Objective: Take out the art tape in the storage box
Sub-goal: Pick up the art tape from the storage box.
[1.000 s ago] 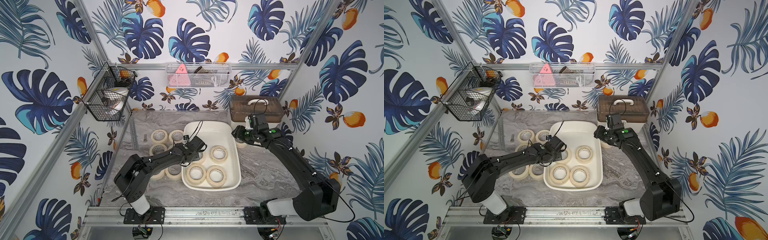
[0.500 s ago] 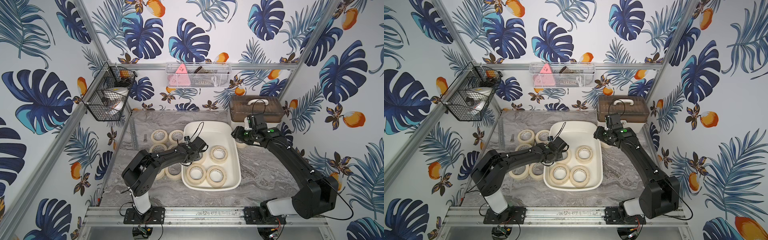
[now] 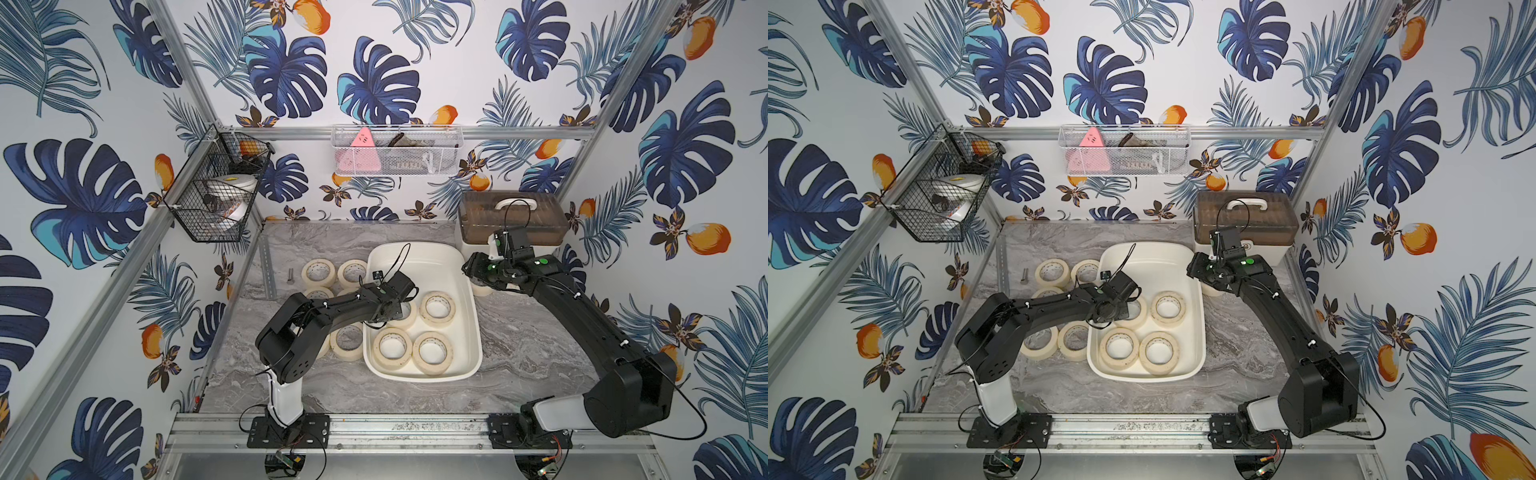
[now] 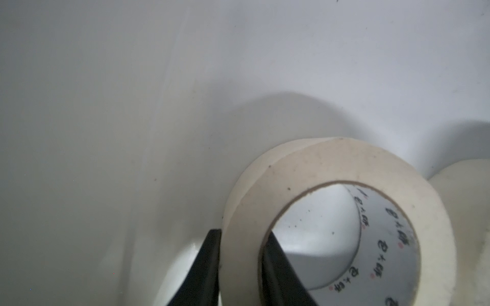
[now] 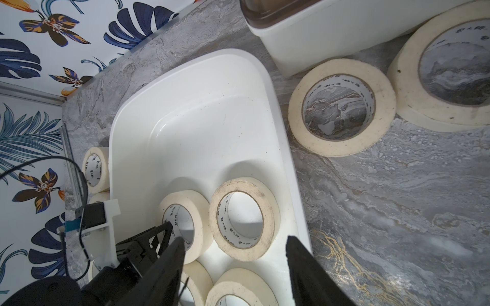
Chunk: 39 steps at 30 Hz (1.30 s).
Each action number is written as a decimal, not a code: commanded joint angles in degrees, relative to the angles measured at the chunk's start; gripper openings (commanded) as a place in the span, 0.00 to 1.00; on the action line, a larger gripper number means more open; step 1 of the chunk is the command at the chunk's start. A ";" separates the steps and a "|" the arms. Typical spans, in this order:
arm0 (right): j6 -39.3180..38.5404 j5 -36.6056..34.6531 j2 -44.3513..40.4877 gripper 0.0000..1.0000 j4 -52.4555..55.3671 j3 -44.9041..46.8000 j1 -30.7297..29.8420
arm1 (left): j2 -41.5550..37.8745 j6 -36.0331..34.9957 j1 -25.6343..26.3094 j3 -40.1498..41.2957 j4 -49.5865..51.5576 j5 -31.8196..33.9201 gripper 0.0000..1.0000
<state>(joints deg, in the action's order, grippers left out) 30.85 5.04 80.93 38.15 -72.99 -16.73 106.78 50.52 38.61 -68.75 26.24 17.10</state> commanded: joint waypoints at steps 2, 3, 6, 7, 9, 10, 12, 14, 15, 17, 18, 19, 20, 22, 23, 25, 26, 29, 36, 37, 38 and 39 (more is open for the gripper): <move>0.61 1.29 -0.75 0.63 -0.07 0.24 -0.06 | 0.18 -2.49 -0.03 -1.67 -0.07 -0.32 0.24; 0.66 1.53 -0.90 0.63 -0.12 0.30 -0.03 | -0.05 -3.00 -0.03 -2.02 0.32 -0.16 0.22; 0.87 2.32 -1.02 0.63 0.08 0.13 -0.01 | -1.33 -4.75 -0.04 -3.33 2.03 0.52 0.15; 0.96 2.58 -1.11 0.64 0.17 0.04 -0.06 | -1.93 -5.39 -0.05 -3.82 2.76 0.56 0.14; 1.10 3.12 -1.57 0.63 0.10 -0.05 -0.06 | -2.92 -7.12 -0.01 -5.34 4.74 1.19 0.13; 1.27 3.37 -1.81 0.64 -0.05 -0.05 -0.14 | -3.28 -8.13 0.10 -6.47 6.09 1.60 0.12; 1.41 3.74 -2.32 0.63 -0.01 -0.14 -0.23 | -3.87 -10.43 0.33 -8.67 8.49 1.99 0.12; 1.54 3.75 -2.85 0.63 0.23 -0.37 -0.44 | -4.23 -12.98 0.68 -11.75 11.74 2.80 0.10; 1.59 3.75 -3.02 0.63 0.38 -0.44 -0.55 | -4.37 -13.81 0.85 -12.97 12.88 2.85 0.09; 1.67 3.62 -3.44 0.63 0.78 -0.64 -0.97 | -4.88 -15.45 1.17 -15.45 15.13 2.53 0.08; 1.64 3.50 -3.56 0.63 1.00 -0.70 -1.26 | -5.11 -16.03 1.47 -16.56 15.82 2.59 0.08; 1.60 3.19 -3.70 0.63 1.20 -0.82 -1.63 | -5.29 -16.50 1.70 -17.66 16.64 2.63 0.07; 1.50 3.00 -3.77 0.63 1.46 -0.83 -1.92 | -5.43 -16.95 2.09 -18.89 17.53 2.60 0.07; 1.48 2.46 -4.12 0.62 1.73 -0.94 -2.67 | -5.16 -18.15 3.27 -21.77 19.48 2.95 0.06; 1.33 2.27 -4.28 0.62 1.83 -1.02 -3.00 | -4.94 -18.72 3.73 -23.22 20.46 2.87 0.06; 1.25 1.91 -4.46 0.61 2.14 -1.32 -3.98 | -3.93 -20.11 4.63 -26.40 22.43 1.64 0.06; 1.16 1.78 -4.35 0.61 2.45 -1.53 -4.41 | -3.49 -20.49 4.87 -27.72 23.16 0.99 0.06; 0.95 0.99 -4.17 0.61 3.55 -2.25 -5.69 | -2.19 -21.06 5.87 -31.40 24.73 -0.28 0.06; -0.06 -1.51 -4.81 0.61 4.00 -1.17 -7.30 | 0.93 -20.98 7.26 -38.36 26.45 -2.22 0.06; -0.37 -1.97 -4.78 0.61 4.19 -0.98 -7.34 | 1.42 -20.99 7.53 -39.15 26.60 -2.25 0.06; -0.44 -2.29 -4.80 0.61 4.25 -0.86 -7.44 | 1.90 -20.97 7.76 -39.69 26.80 -2.34 0.07; -0.55 -2.60 -4.81 0.61 4.30 -0.56 -7.53 | 2.39 -20.97 8.00 -40.40 27.01 -2.25 0.07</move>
<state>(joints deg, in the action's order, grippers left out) 31.79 4.54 76.34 40.99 -73.93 -23.99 108.47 30.06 46.15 -107.66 52.42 15.55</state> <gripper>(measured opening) 0.612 0.278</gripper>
